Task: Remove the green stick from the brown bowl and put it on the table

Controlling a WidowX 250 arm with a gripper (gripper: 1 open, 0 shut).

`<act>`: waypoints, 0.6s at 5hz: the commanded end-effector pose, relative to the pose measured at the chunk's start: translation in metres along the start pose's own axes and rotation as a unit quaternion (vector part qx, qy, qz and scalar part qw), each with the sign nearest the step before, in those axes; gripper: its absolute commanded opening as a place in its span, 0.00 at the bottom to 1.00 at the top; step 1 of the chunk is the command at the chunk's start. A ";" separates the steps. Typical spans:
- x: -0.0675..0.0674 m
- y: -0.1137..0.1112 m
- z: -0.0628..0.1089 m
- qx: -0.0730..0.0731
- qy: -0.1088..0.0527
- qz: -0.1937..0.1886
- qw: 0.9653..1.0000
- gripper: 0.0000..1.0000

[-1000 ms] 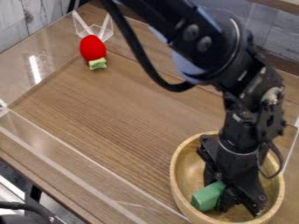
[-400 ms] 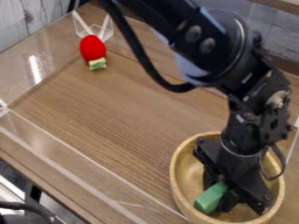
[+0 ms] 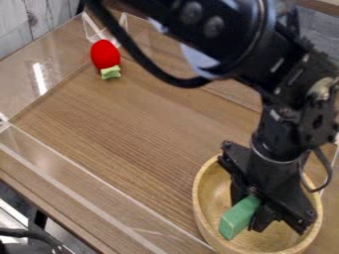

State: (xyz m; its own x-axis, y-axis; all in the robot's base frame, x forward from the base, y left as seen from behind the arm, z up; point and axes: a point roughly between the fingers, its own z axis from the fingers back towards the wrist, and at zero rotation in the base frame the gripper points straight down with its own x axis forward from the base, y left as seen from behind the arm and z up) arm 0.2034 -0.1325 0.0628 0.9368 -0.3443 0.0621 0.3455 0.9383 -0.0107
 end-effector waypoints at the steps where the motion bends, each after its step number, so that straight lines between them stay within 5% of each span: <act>1: 0.014 0.005 0.026 -0.008 -0.037 0.012 0.999 0.00; 3: 0.022 0.022 0.028 -0.031 -0.054 0.026 0.998 0.00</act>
State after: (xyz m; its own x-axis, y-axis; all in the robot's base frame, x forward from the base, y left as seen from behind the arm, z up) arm 0.2202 -0.1154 0.0749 0.9524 -0.2888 0.0973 0.2959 0.9527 -0.0696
